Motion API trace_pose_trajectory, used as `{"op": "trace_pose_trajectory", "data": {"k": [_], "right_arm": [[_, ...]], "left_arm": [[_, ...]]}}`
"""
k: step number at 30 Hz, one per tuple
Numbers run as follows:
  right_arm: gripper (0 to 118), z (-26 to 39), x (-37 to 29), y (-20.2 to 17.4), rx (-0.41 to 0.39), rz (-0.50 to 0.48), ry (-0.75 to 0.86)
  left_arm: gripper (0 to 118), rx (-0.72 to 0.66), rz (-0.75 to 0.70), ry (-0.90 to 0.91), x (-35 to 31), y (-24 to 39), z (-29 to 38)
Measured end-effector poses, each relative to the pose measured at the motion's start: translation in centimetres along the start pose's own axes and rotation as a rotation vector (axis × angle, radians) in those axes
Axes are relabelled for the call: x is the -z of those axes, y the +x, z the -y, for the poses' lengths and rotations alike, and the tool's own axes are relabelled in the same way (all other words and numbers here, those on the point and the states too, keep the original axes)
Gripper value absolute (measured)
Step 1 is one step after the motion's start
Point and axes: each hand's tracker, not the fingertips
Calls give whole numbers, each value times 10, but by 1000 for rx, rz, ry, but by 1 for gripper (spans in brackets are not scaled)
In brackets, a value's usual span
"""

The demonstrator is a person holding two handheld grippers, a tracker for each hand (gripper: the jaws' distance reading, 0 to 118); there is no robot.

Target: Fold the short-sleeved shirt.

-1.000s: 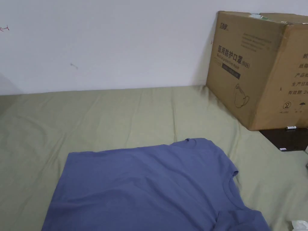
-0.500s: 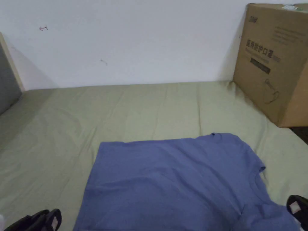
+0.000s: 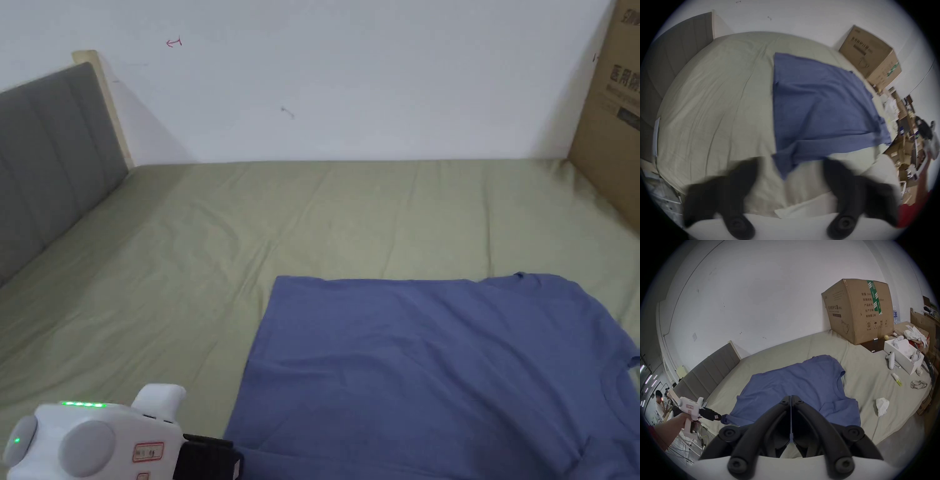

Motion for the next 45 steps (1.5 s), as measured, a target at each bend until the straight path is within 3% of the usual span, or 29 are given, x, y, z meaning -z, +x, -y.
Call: {"op": "trace_pose_trajectory", "data": {"k": [1,2,6,7,8,9,11,13,15,17,18,19,20,21,23,24,27,30,31,32,33,35,37,43,45], "right_arm": [[0,0,1,0,1,5,-13],[0,1,3,2,6,5,-25],[0,2,11,6,24,9,-59],[0,3,14,8,29,12,-65],[0,3,16,9,33,16,-73],[0,4,18,10,37,19,-80],[0,5,20,20,50,22,-88],[0,2,19,28,52,22,-85],[0,3,21,42,48,29,-89],[0,4,26,62,51,98,-147],[8,8,33,73,51,108,-194],[36,14,38,85,47,153,-241],[95,20,43,96,35,193,-267],[118,26,49,105,18,217,-309],[116,38,61,120,-6,192,-433],[116,41,65,126,-13,263,-446],[113,74,83,142,-12,298,-642],[79,82,78,144,-42,303,-583],[79,80,76,143,-48,293,-566],[36,79,75,143,-23,226,-558],[22,79,74,141,-20,217,-551],[12,74,72,136,-66,244,-540],[11,69,63,131,-88,245,-460],[8,35,40,116,-34,182,-293],[8,13,45,114,-7,168,-257]], "left_arm": [[118,3,56,88,0,-2,-3],[111,-14,12,44,9,-5,-7],[108,10,-17,11,31,-6,-7],[92,50,-6,30,35,-1,-4],[33,84,25,49,38,5,-1],[1,117,49,47,38,6,3],[1,184,42,21,39,18,11],[1,205,-41,135,20,20,16],[1,152,-35,236,0,21,23],[1,80,-10,356,-18,19,33],[1,67,2,392,-25,21,37],[1,64,4,414,-31,23,42],[1,69,0,419,-35,27,45],[1,77,-6,410,-39,39,44],[1,88,-4,408,-43,50,47],[1,93,-5,408,-45,54,49],[1,105,-7,392,-43,51,46],[1,113,-24,376,-38,46,48],[1,109,-29,364,-37,44,47],[1,105,-29,355,-37,41,47],[1,102,-29,351,-35,42,49],[1,101,-34,346,-35,40,51],[1,99,-43,347,-36,42,53],[1,91,-36,433,-54,46,37],[1,54,25,451,-55,47,15]]}}
